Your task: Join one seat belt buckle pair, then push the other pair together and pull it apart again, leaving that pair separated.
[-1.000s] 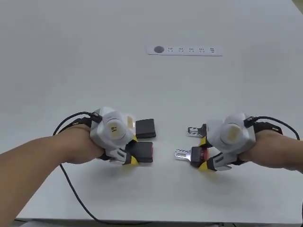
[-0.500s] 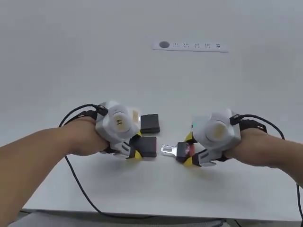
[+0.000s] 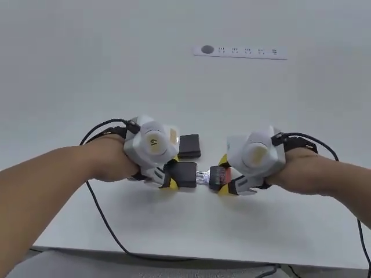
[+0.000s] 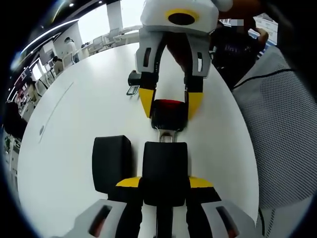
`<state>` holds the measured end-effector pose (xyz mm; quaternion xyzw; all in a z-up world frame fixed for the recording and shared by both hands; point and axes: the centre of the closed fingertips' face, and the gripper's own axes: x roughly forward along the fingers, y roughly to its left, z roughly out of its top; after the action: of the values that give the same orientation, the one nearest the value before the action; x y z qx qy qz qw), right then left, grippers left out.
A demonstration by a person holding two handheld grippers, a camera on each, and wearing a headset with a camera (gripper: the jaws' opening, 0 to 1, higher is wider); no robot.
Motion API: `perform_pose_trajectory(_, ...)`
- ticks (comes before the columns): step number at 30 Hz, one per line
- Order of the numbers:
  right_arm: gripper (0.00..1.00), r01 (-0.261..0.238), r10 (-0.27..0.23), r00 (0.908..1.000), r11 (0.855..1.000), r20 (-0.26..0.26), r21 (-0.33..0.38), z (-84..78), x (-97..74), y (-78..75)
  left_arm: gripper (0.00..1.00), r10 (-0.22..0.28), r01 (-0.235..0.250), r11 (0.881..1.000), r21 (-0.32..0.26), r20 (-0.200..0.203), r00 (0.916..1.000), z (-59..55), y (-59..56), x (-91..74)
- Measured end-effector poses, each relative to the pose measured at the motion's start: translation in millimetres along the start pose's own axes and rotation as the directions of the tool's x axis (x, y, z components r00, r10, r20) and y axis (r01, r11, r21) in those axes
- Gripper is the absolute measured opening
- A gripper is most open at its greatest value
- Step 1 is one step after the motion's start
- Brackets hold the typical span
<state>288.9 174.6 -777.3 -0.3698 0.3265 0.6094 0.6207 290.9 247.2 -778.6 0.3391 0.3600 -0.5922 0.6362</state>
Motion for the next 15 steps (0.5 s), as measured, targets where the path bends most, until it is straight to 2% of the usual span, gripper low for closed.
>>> perform_pose_trajectory(7,0.31,-0.014,0.014,0.9998,1.000,0.017,0.024,0.6,1.0,0.2,0.34,-0.006,0.006,1.000,0.008,-0.007,1.0000,0.0,-0.5,-0.5)
perform_pose_trajectory(15,0.30,-0.005,0.003,0.9995,0.999,0.032,0.048,4.2,1.8,1.1,0.33,-0.007,0.007,1.000,-0.001,0.010,0.9999,-0.1,-0.4,-1.7)
